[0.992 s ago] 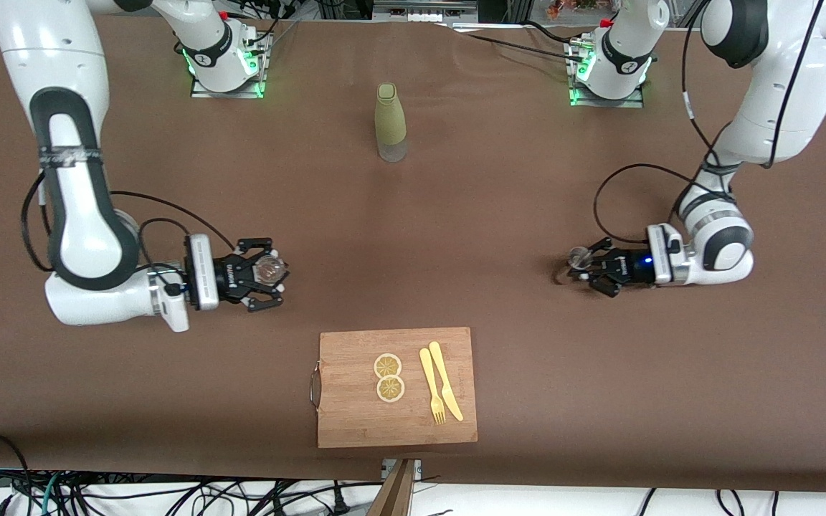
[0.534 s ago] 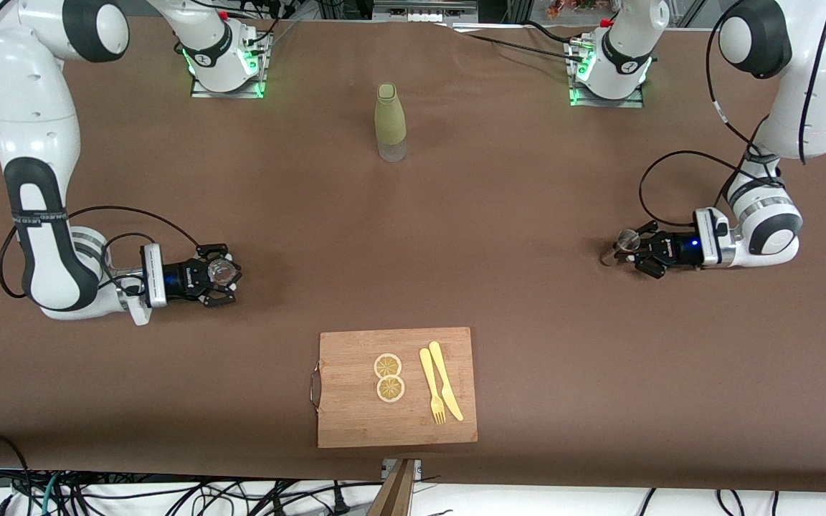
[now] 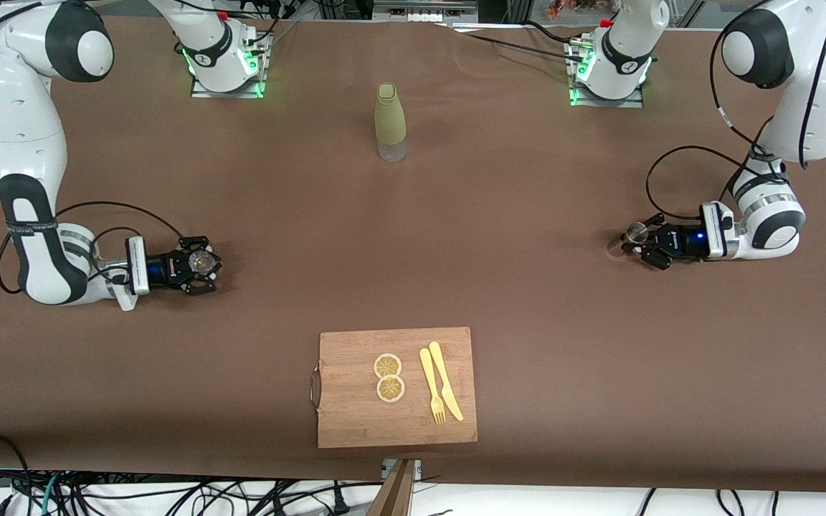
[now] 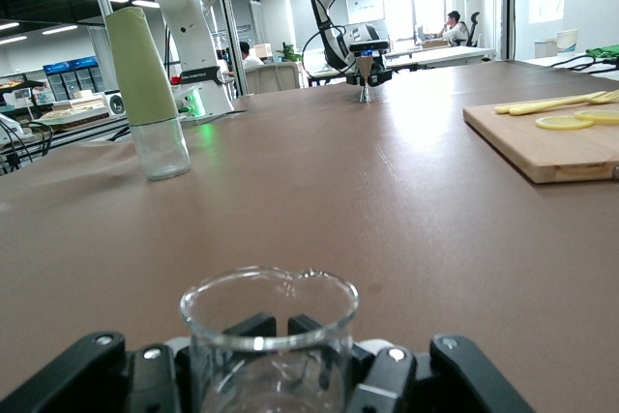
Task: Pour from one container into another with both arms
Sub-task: 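Lower the glass cup and jigger onto the table and open both grippers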
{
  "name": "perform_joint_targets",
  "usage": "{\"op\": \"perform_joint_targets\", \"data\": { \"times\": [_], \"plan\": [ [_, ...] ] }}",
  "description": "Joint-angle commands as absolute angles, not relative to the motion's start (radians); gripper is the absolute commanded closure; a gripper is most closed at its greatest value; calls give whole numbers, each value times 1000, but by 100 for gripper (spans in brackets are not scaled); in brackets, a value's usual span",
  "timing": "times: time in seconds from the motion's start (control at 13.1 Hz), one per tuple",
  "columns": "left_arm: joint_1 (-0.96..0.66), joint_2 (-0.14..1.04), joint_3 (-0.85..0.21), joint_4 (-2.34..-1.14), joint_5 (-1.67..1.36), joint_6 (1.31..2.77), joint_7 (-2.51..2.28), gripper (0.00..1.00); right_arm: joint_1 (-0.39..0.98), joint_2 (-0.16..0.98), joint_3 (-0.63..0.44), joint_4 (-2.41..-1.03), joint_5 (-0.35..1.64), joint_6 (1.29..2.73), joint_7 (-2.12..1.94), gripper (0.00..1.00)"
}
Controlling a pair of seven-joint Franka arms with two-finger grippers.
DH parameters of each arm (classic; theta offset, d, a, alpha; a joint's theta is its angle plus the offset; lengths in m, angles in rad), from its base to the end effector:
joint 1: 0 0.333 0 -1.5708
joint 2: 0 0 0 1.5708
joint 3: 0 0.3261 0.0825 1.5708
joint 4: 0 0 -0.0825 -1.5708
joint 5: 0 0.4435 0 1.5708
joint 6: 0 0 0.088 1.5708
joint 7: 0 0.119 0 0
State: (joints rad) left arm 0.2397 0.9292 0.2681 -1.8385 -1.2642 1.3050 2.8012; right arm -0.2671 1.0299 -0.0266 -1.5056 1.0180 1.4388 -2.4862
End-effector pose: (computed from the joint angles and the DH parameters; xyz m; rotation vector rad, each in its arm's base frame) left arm 0.5175 0.1521 0.0027 1.2969 -1.2123 1.1622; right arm 0.6314 -0.0749 0.0128 -1.2409 -1.3828 -0.8254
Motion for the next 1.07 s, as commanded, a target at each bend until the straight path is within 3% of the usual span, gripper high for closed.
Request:
{"op": "perform_joint_targets", "data": {
  "times": [0.0,0.08,0.15,0.23,0.53,0.84,0.99],
  "plan": [
    [247,977,281,-1806,-1236,1278,3043,82,-284,1069,-11,-1496,1003,1428,-2522,100],
    [247,980,281,-1796,-1236,1278,3043,73,-285,1066,-23,-1496,987,1427,-2508,77],
    [247,986,281,-1790,-1235,1278,3043,41,-284,1062,-31,-1490,973,1425,-2500,45],
    [247,988,281,-1790,-1235,1279,3042,0,-284,1062,-43,-1489,966,1427,-2491,1],
    [247,985,320,-1686,-1191,1305,2924,0,-285,1046,-107,-1488,925,1417,-2488,0],
    [245,968,368,-1504,-976,1382,2485,0,-285,990,-236,-1480,859,1361,-2432,0],
    [245,933,409,-1483,-942,1404,2245,0,-282,941,-285,-1480,819,1359,-2366,0]
  ]
}}
